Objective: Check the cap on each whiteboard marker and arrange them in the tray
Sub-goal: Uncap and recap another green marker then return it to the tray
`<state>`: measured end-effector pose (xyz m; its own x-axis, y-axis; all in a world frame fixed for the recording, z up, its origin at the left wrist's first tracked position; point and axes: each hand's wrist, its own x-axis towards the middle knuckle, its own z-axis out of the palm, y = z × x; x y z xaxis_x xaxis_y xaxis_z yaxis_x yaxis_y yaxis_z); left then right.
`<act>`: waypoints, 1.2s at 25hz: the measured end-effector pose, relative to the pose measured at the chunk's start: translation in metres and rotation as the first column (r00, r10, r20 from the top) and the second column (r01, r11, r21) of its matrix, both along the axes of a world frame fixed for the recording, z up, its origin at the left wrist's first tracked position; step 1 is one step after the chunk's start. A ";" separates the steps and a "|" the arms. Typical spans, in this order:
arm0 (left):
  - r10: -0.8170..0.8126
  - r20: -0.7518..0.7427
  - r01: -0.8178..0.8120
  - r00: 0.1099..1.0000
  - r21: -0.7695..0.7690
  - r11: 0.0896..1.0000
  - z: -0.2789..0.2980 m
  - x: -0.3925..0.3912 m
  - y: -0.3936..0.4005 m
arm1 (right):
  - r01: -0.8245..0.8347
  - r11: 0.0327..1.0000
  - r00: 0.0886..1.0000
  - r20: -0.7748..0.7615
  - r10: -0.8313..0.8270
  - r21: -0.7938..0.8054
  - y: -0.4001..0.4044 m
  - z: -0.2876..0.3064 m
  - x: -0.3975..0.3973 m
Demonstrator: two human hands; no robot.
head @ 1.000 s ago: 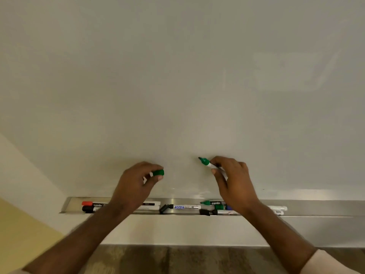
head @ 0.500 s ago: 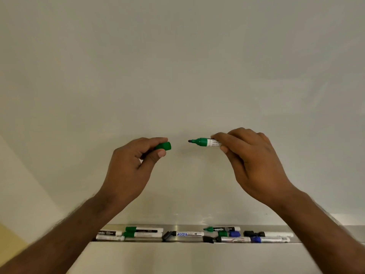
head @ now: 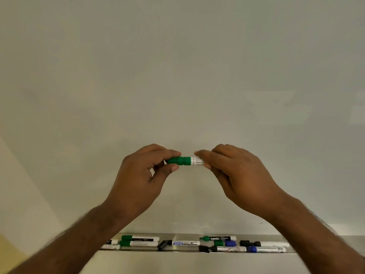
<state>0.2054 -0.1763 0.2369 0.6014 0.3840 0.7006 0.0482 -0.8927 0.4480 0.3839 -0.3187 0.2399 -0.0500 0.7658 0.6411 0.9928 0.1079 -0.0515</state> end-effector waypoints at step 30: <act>0.130 -0.230 -0.166 0.964 -0.142 0.976 -0.133 0.016 0.017 | -0.034 0.975 0.945 -0.324 -0.040 -0.220 0.012 -0.131 0.030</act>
<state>0.2218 -0.1589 0.1038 0.6607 0.5756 0.4818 0.2866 -0.7866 0.5469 0.4140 -0.3069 0.1091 0.1344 0.8890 0.4378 0.9181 0.0546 -0.3926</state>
